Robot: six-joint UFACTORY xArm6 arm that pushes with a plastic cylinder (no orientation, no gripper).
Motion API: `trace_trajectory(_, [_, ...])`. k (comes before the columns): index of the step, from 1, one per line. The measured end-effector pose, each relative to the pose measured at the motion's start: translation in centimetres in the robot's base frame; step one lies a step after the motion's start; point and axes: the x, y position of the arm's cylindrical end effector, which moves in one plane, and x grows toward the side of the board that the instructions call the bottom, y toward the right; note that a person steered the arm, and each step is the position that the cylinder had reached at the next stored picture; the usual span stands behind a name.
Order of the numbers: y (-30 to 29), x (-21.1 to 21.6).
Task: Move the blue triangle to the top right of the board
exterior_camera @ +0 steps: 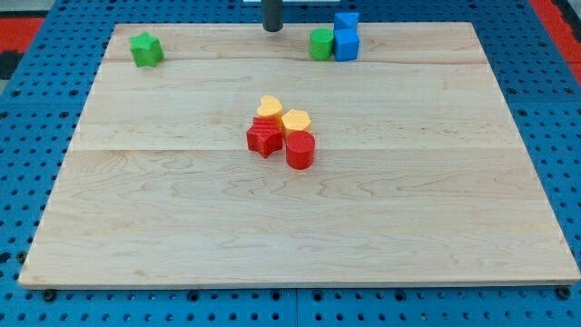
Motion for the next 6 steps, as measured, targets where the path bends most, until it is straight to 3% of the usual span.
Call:
trace_trajectory(4, [8.5, -0.1])
trace_trajectory(6, [16.7, 0.2])
